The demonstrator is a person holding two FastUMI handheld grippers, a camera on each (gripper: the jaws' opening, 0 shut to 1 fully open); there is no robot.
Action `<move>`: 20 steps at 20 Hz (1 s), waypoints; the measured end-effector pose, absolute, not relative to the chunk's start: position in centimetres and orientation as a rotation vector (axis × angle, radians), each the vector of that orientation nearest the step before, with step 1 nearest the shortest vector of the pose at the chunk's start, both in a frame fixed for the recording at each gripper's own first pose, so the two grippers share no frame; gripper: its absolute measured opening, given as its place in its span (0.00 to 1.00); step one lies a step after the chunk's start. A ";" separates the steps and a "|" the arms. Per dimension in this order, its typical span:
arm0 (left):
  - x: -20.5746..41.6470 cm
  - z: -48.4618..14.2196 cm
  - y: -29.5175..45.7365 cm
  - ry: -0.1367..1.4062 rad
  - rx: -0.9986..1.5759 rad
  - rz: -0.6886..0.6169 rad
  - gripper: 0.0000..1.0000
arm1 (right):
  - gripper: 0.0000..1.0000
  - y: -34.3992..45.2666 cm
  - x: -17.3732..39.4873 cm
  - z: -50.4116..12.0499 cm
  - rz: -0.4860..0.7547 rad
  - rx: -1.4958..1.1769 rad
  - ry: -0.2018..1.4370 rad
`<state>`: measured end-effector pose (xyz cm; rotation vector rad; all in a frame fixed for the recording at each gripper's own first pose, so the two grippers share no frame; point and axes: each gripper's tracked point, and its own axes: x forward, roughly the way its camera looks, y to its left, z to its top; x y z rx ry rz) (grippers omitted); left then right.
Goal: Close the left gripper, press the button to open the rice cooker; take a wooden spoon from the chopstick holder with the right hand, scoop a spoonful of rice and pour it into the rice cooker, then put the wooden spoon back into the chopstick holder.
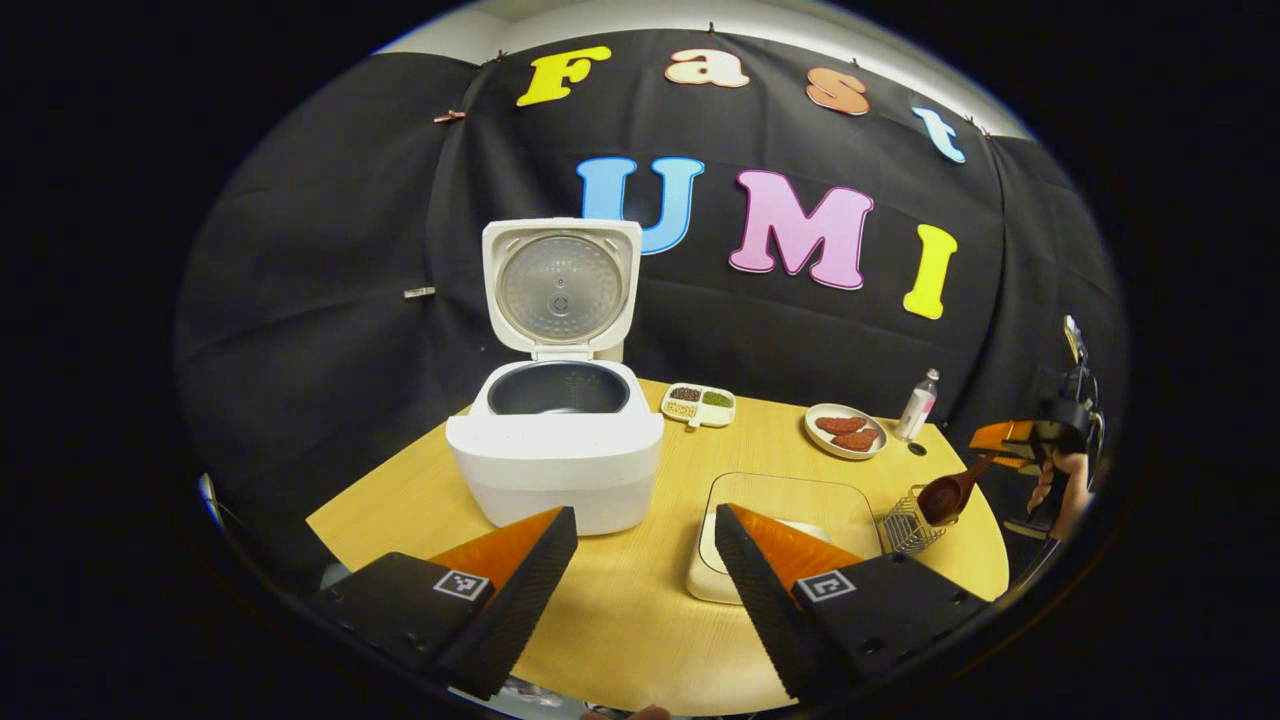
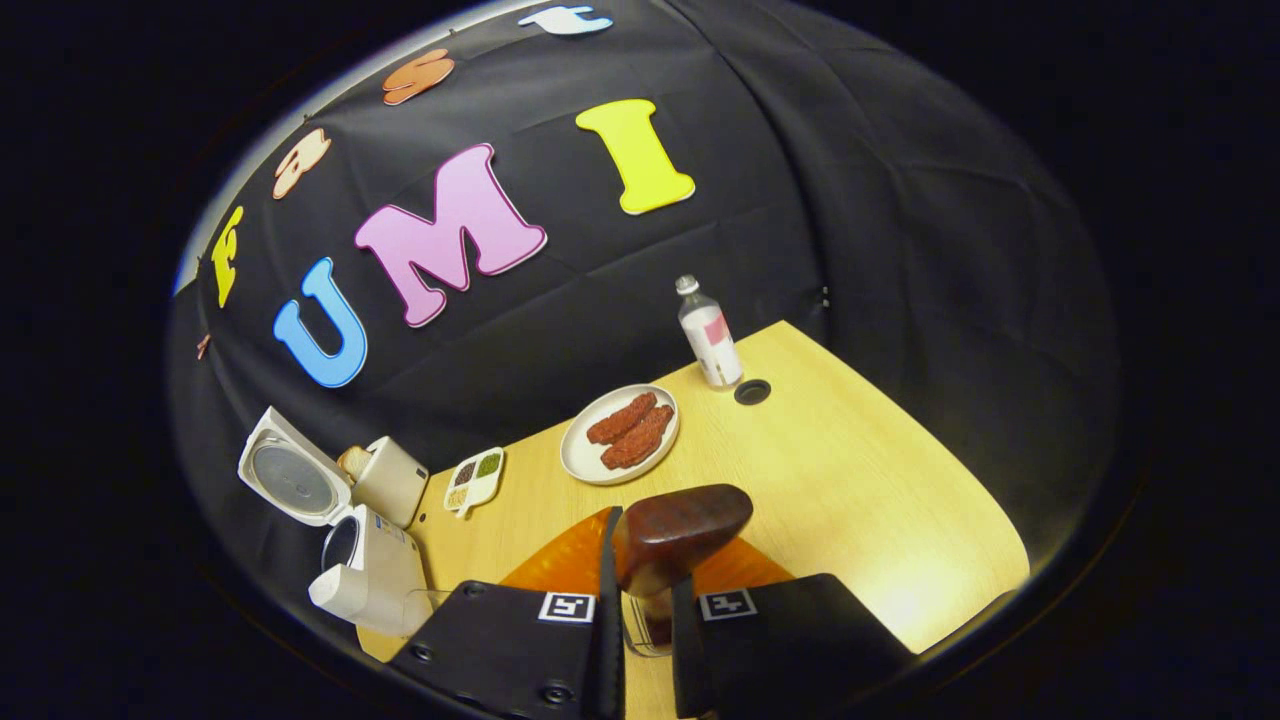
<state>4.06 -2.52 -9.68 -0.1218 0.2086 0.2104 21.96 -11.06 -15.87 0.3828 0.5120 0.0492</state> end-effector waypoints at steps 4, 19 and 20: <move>4.1 -10.3 -0.9 0.220 -0.194 0.142 0.96 | 0.23 -7.9 20.5 -11.7 0.068 0.385 0.469; 5.5 -12.7 3.1 0.248 -0.203 -0.089 0.96 | 0.23 6.5 16.1 -15.6 0.132 0.409 0.495; 5.9 -13.4 3.1 0.248 -0.199 -0.105 0.96 | 0.23 6.8 16.1 -16.7 0.128 0.381 0.494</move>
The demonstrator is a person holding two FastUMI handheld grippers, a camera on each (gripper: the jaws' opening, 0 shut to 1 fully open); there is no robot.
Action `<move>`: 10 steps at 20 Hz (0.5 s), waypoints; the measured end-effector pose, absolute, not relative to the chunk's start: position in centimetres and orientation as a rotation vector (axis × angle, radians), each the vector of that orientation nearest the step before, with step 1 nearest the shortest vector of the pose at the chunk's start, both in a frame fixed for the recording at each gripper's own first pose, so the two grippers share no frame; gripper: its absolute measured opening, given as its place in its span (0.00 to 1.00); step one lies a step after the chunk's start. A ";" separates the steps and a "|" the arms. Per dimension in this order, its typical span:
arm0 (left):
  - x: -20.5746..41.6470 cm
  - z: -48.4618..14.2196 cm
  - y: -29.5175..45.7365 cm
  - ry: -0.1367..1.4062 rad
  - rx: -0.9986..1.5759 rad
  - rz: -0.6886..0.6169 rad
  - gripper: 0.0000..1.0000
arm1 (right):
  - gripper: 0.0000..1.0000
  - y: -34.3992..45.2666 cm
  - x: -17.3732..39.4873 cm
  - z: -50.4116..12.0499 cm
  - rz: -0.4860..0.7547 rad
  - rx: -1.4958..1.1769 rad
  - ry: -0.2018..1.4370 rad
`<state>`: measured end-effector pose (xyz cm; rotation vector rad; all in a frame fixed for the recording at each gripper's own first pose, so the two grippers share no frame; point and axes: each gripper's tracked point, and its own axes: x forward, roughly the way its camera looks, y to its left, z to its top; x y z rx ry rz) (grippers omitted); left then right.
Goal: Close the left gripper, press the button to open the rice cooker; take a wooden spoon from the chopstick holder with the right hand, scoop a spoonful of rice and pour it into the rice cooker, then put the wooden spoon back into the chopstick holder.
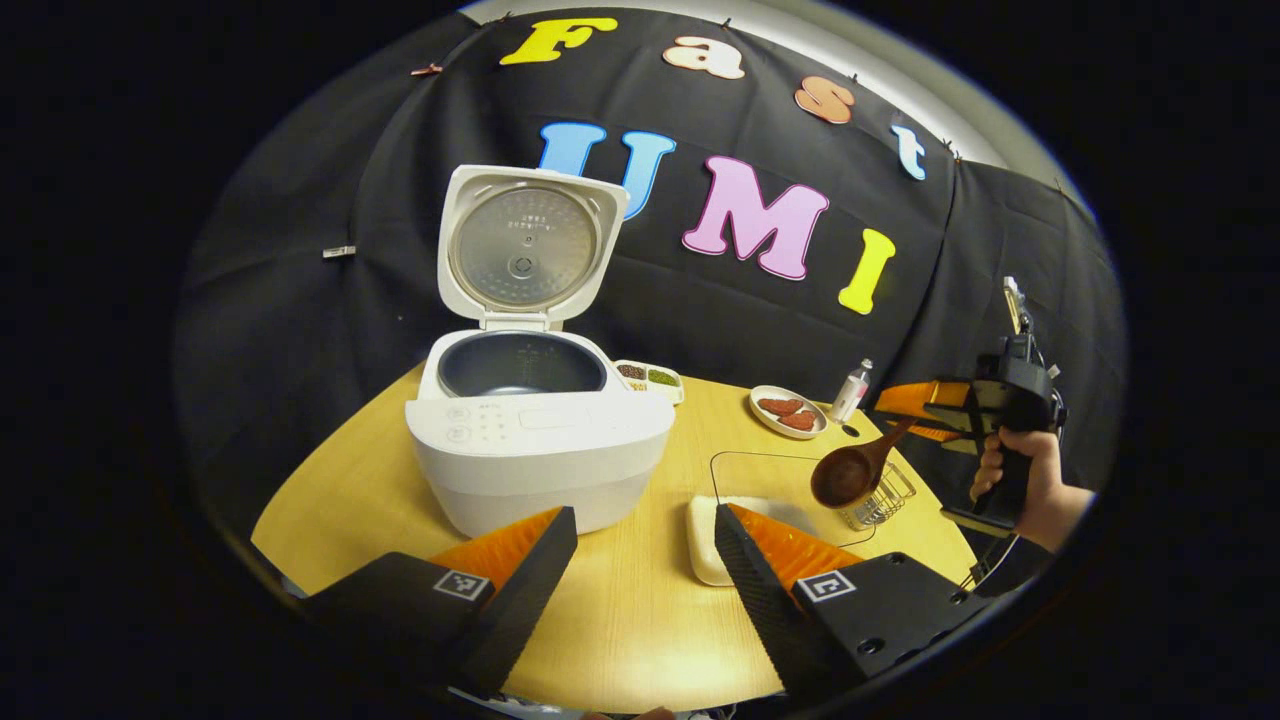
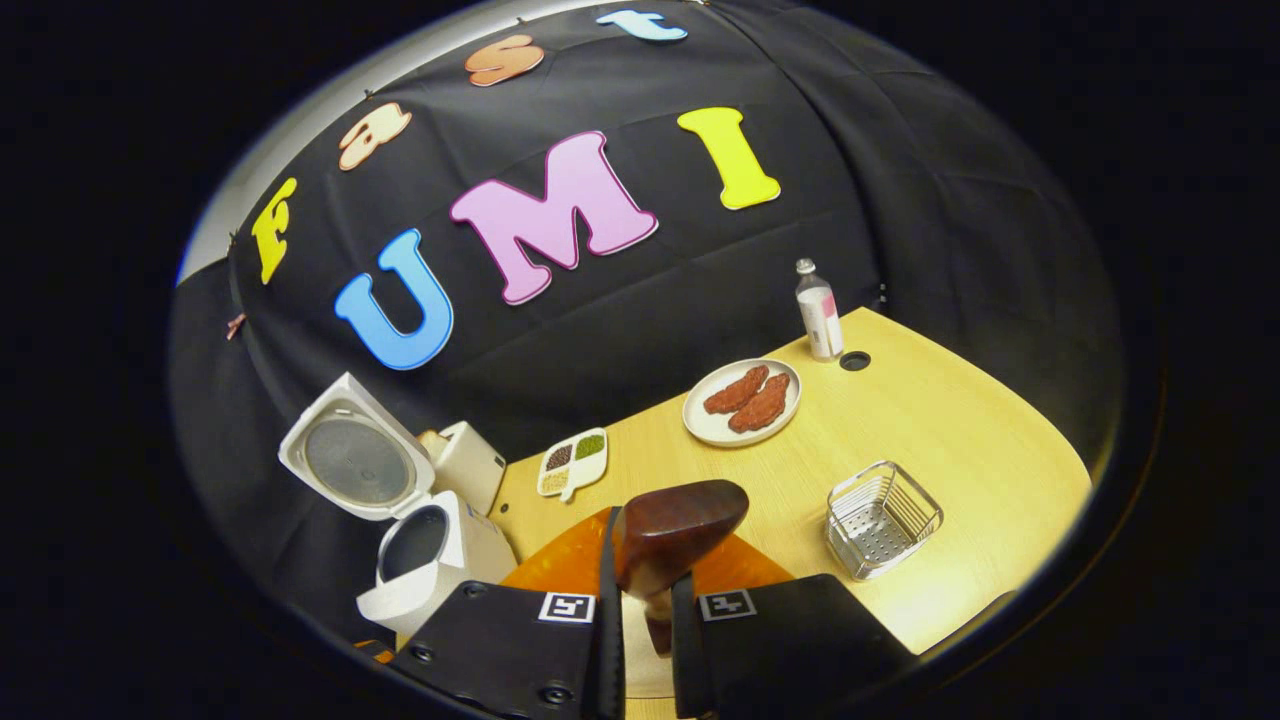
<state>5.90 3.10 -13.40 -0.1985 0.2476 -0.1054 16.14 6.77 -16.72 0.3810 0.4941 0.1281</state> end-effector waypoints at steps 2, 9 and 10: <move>6.8 -15.6 3.8 0.265 -0.154 -0.104 0.96 | 0.23 6.9 16.2 -19.0 0.114 0.330 0.506; 6.1 -17.2 6.6 0.273 -0.196 -0.075 0.96 | 0.23 9.7 15.4 -21.9 0.155 0.192 0.487; 5.8 -17.5 7.0 0.280 -0.207 -0.067 0.96 | 0.23 10.4 15.0 -22.0 0.177 0.158 0.475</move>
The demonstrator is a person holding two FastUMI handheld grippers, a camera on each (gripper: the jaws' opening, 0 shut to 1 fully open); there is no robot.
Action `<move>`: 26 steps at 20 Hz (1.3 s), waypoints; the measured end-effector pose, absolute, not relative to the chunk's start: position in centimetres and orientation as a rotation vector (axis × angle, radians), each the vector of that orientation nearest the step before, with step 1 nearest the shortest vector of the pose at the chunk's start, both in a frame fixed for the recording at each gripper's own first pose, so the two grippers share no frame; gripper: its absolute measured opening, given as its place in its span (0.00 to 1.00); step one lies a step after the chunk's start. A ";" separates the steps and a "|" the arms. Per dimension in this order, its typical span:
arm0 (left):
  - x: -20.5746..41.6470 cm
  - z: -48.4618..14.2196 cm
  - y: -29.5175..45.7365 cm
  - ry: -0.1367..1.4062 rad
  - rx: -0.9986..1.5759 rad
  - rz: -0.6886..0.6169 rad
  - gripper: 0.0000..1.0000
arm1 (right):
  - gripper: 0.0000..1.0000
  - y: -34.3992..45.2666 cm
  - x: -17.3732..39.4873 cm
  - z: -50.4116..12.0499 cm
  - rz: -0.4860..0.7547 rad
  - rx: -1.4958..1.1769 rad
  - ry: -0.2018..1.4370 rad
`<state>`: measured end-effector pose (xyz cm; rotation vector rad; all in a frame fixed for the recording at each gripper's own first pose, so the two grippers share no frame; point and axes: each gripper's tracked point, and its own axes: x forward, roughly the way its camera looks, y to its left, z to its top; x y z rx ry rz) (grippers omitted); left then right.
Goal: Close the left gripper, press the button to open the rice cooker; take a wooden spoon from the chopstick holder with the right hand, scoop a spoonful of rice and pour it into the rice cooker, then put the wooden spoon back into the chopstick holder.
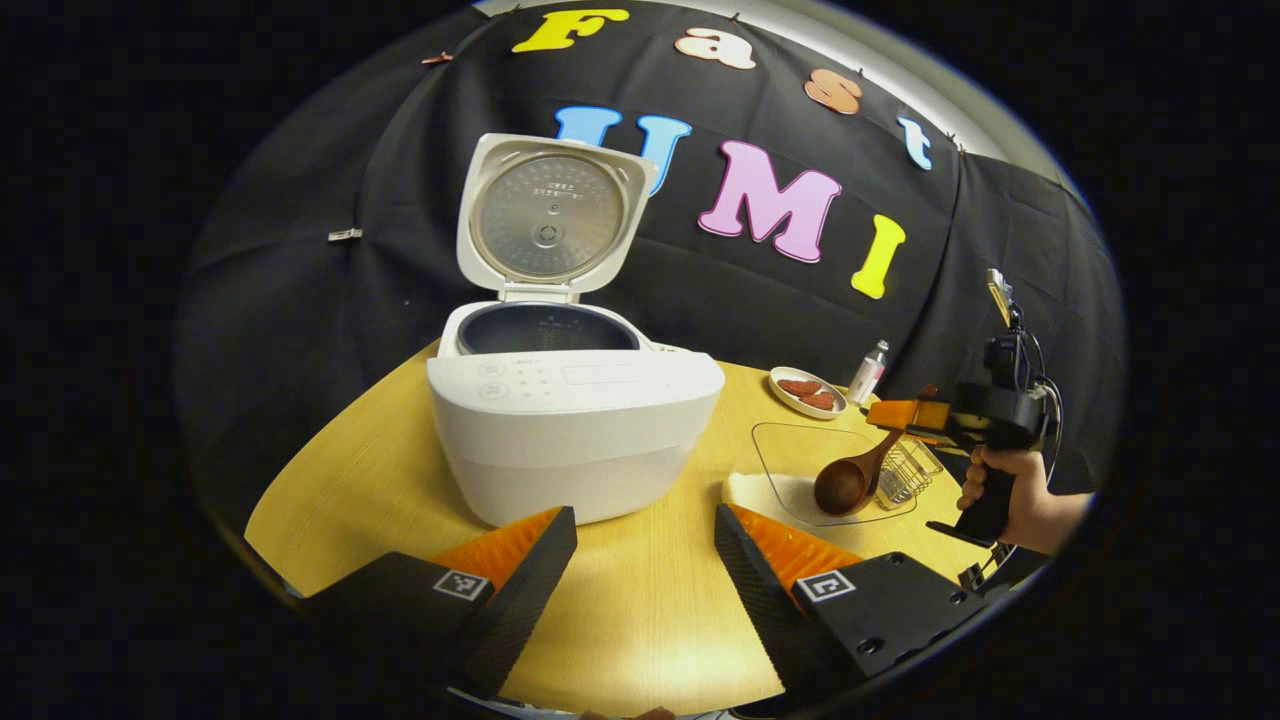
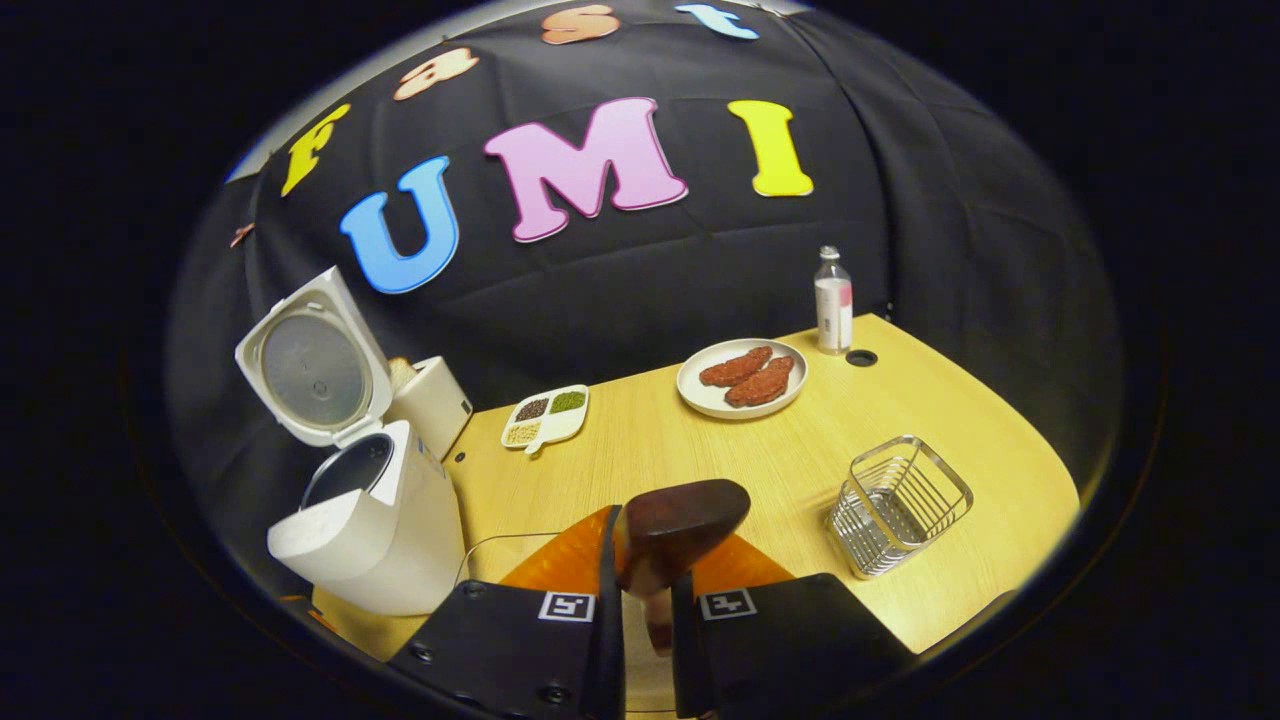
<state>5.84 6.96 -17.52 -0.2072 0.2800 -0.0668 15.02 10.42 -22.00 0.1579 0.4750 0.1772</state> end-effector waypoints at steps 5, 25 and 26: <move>5.0 -18.3 8.4 0.299 -0.245 -0.025 0.96 | 0.23 12.5 12.6 -23.2 0.209 0.130 0.498; 5.5 -16.6 8.0 0.297 -0.206 -0.052 0.96 | 0.24 12.0 9.5 -24.8 -0.009 0.851 0.821; 5.6 -16.2 8.0 0.294 -0.204 -0.052 0.96 | 0.23 11.2 9.4 -24.5 -0.026 0.879 0.816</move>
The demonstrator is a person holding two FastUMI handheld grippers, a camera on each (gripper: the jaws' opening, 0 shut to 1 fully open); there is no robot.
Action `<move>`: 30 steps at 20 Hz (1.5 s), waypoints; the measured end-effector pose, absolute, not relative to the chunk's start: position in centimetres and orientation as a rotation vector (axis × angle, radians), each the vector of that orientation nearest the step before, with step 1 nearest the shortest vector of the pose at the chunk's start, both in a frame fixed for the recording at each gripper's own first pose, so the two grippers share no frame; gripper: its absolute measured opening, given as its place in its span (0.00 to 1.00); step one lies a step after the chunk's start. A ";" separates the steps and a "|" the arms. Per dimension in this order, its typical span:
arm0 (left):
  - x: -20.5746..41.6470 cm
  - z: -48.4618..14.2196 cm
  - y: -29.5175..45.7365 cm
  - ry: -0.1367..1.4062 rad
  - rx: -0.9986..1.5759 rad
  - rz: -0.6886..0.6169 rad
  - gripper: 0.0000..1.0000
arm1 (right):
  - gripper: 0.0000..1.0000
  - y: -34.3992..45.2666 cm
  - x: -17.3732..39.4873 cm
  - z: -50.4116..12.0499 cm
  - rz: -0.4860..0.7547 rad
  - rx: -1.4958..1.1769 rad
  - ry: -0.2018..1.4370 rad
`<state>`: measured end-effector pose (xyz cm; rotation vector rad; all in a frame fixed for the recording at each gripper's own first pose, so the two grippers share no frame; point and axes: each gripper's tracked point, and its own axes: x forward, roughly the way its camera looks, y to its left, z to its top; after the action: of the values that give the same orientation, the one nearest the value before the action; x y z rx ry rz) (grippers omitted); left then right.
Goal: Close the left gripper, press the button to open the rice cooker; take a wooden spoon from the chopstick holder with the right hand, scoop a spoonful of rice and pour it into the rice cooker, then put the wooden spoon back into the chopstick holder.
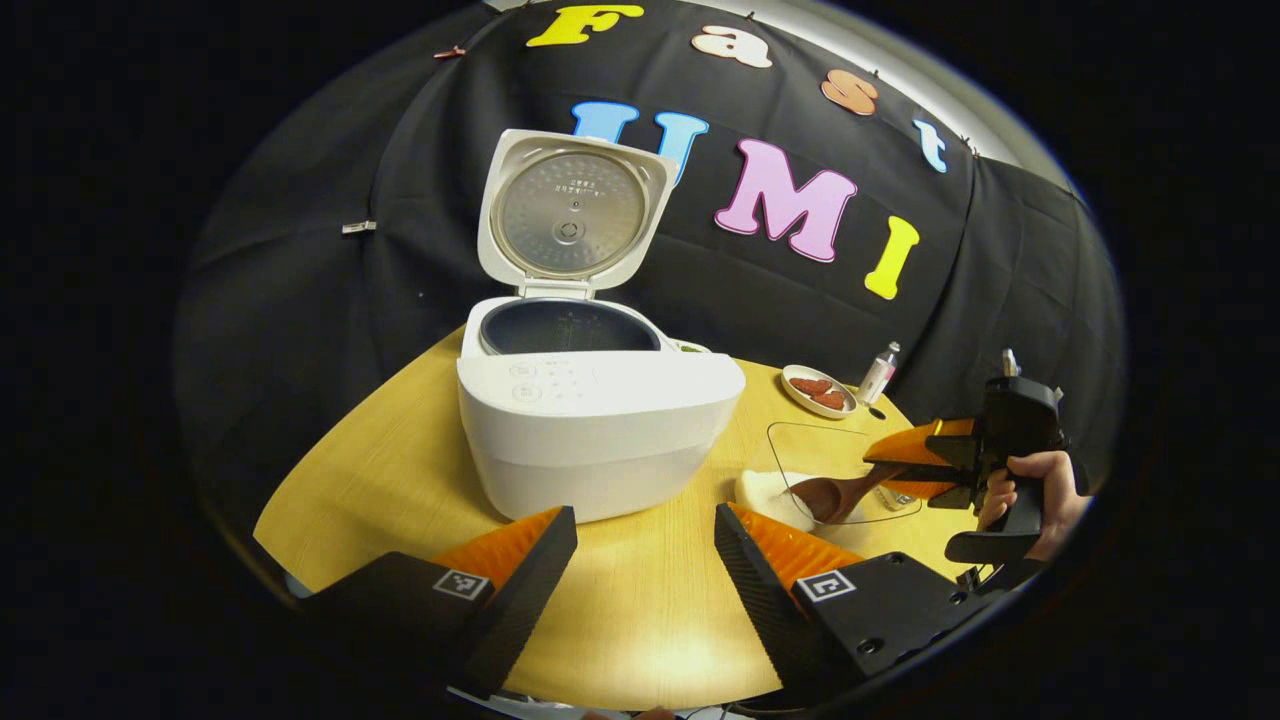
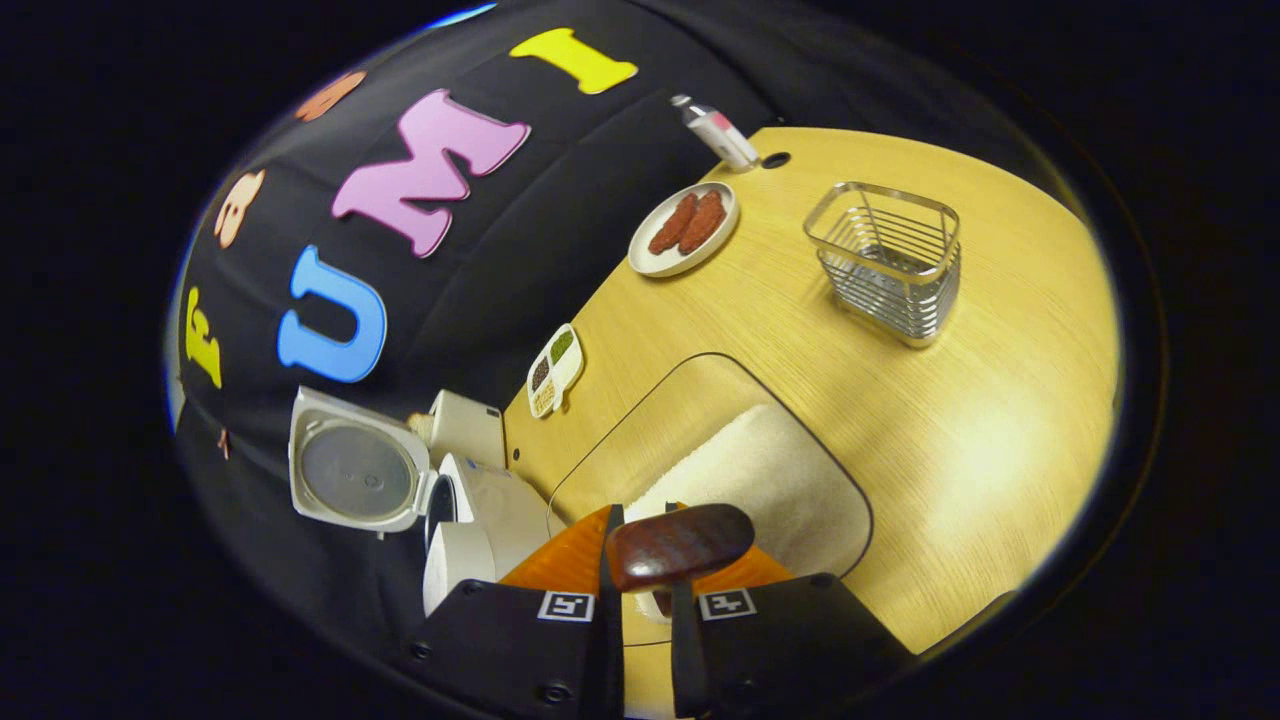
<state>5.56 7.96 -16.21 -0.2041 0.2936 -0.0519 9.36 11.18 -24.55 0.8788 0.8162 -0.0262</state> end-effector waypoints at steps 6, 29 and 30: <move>5.5 -15.3 6.5 0.295 -0.182 -0.078 0.96 | 0.23 7.0 10.7 -21.1 -0.064 0.946 0.726; 2.1 -14.6 4.6 0.263 -0.203 -0.073 0.96 | 0.23 13.6 14.0 -11.6 0.069 1.270 0.682; 1.9 -14.7 5.0 0.264 -0.208 -0.065 0.95 | 0.23 14.7 14.3 -11.4 0.082 1.276 0.689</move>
<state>1.93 4.97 -14.68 -0.2083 0.2643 -0.0650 14.25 14.69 -11.38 1.2764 0.6890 0.0818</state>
